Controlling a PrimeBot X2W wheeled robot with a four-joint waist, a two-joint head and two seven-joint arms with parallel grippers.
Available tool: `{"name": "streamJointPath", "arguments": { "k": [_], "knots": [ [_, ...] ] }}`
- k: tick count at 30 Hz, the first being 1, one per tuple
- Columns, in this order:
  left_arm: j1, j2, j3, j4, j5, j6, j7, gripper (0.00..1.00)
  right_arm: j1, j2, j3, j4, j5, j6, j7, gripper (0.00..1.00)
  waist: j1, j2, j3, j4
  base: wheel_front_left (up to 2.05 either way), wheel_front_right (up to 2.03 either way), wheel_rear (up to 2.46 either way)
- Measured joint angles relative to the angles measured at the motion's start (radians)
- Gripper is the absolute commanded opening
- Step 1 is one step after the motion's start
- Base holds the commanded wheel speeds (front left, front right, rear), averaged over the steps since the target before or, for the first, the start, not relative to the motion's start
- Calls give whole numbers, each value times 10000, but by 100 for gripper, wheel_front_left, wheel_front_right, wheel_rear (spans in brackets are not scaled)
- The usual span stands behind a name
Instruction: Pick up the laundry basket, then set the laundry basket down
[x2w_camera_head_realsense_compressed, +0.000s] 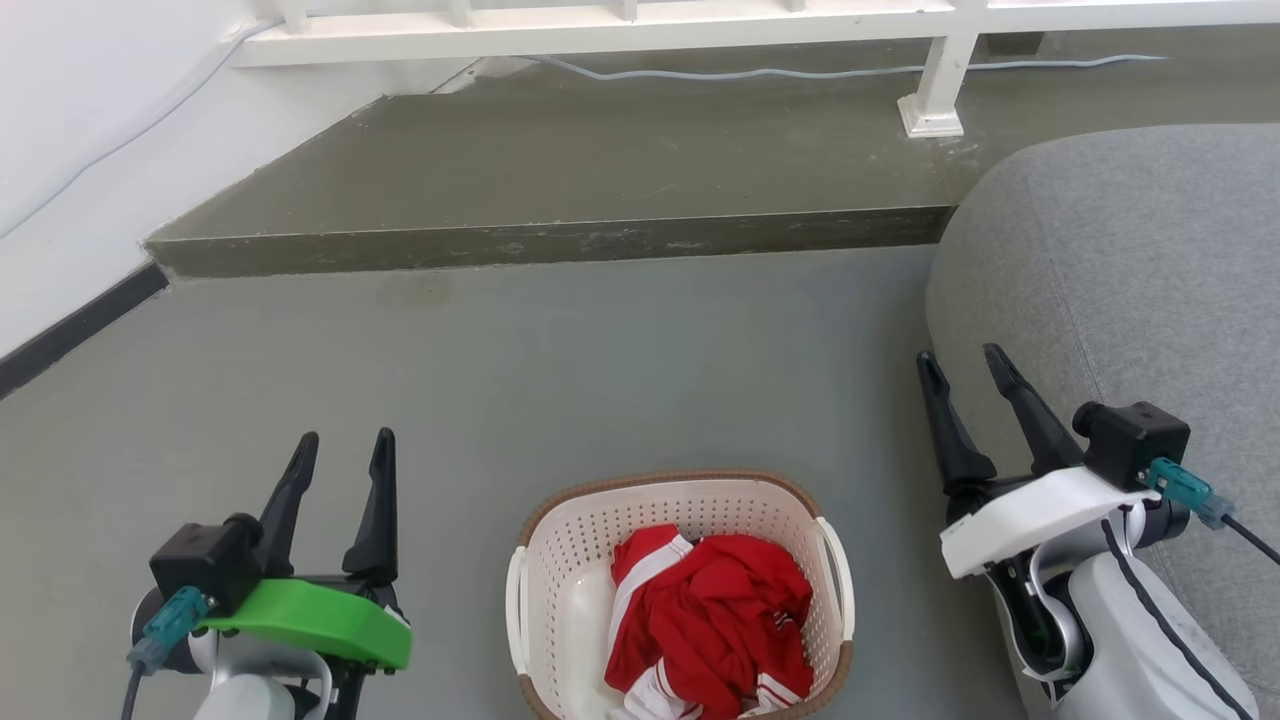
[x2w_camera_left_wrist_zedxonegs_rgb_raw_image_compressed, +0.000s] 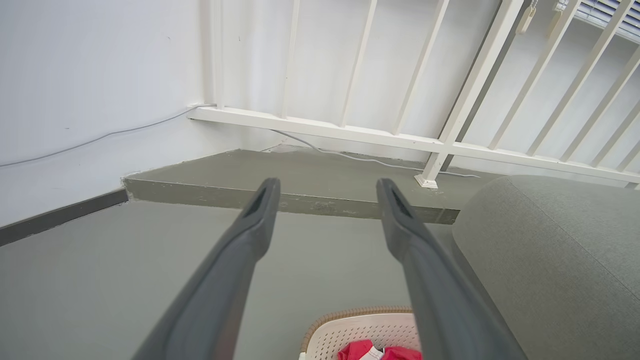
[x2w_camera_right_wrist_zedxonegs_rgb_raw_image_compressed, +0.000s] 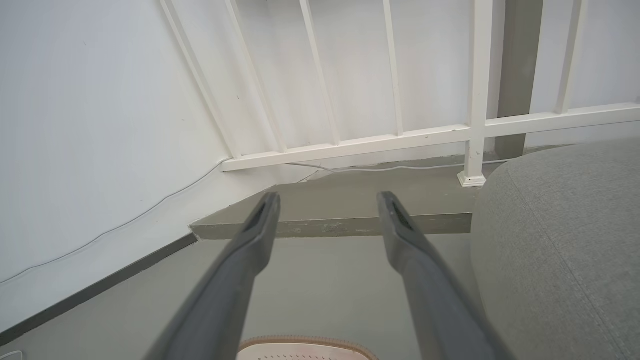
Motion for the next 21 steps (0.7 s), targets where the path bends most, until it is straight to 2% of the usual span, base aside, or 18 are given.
{"name": "streamJointPath", "arguments": {
  "k": [5, 6, 14, 21],
  "knots": [
    [70, -102, 56, -42, 100, -111, 0, 100, 144, 29, -88, -10, -84, 13, 0, 100, 0, 0, 5, 0, 0, 0, 0],
    [72, -140, 109, -125, 96, -167, 0, 0, 145, 40, -102, -10, -84, 15, 0, 0, 0, 0, 6, 1, 0, 0, 0],
    [339, -362, -6, 510, 25, -163, 52, 0, 705, 286, -6, 545, 56, -2, 40, 0, 0, 0, 1, -4, 0, 0, 0],
    [339, -405, 111, 520, -807, -167, 238, 0, 704, 316, -265, 518, 832, 12, 205, 0, 0, 0, -55, -31, 0, 0, 0]
  ]
}}
